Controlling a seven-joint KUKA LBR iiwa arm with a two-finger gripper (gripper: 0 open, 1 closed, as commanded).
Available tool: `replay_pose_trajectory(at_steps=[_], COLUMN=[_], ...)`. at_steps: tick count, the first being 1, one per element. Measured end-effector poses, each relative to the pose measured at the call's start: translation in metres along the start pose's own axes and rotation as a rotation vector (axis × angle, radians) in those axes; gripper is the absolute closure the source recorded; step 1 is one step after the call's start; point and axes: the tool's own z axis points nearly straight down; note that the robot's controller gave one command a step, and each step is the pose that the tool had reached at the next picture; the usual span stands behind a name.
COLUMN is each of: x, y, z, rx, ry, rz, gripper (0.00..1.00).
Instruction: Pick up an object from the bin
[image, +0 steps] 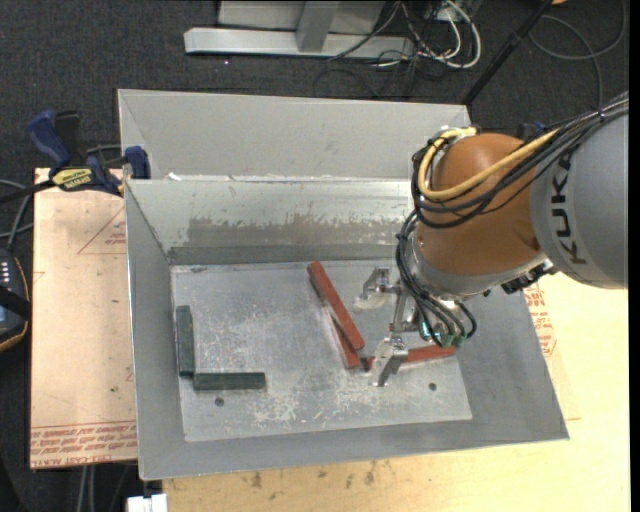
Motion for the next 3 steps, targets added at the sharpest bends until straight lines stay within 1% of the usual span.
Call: replay_pose_trajectory(at_steps=[1,2,3], x=[-0.002,0.001,-0.014], y=[0.000,-0.024,-0.037], z=[-0.004,0.041,0.101], rx=[-0.001,-0.001,0.002], ry=[-0.008,-0.016,-0.014], rz=[0.001,-0.041,-0.075], gripper=[0.00,0.00,0.00])
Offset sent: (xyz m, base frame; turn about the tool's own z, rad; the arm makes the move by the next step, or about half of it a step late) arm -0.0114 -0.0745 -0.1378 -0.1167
